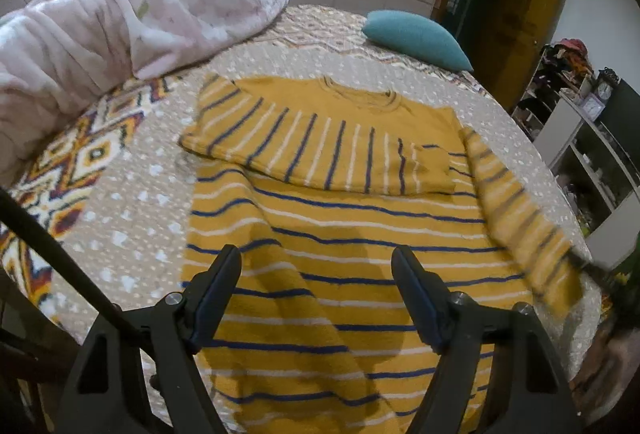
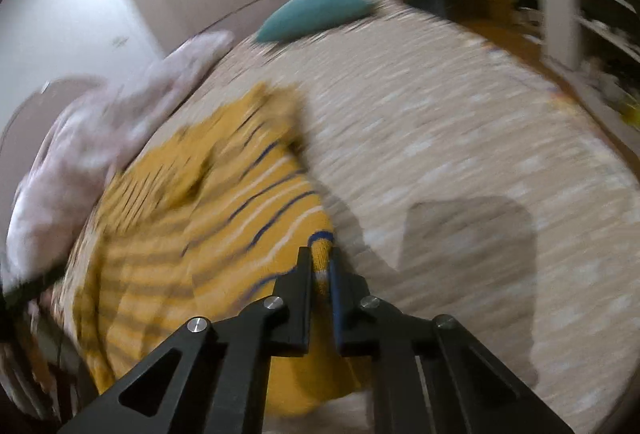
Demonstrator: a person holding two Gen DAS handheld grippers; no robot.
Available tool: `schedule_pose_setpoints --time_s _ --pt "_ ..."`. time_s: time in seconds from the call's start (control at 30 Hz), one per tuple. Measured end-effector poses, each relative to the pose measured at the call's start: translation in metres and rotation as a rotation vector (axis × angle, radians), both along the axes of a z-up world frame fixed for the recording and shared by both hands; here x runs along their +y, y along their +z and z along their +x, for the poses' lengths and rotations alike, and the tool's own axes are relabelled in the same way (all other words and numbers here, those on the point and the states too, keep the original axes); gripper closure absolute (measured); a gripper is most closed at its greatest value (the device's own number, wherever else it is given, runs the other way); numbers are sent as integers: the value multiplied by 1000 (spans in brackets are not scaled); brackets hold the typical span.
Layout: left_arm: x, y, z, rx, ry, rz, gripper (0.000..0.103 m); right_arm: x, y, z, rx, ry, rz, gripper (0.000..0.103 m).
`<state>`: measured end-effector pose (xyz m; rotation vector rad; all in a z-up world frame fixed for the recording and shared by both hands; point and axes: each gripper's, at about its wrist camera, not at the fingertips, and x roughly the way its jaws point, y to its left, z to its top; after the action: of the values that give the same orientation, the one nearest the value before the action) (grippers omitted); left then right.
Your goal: Fold small clothes
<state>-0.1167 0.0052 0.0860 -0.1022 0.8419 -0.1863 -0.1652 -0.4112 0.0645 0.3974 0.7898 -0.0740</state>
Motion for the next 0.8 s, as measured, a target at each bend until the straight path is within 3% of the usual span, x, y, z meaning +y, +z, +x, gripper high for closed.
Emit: schedule_pose_setpoints --time_s 0.2,0.3,0.43,0.6,0.8 --pt "15 0 -2 -17 24 -21 26 -114 61 -16 -10 -351 -168 94" --pt "24 -8 0 10 41 -60 26 -131 83 -17 1 -402 -192 94" --pt "34 -10 -5 15 42 -76 26 -102 93 4 24 -326 -238 94" --pt "52 -8 -15 -3 70 -83 26 -52 97 40 18 -182 -134 94" --pt "79 -12 -25 -8 113 -115 26 43 107 111 11 55 29 94"
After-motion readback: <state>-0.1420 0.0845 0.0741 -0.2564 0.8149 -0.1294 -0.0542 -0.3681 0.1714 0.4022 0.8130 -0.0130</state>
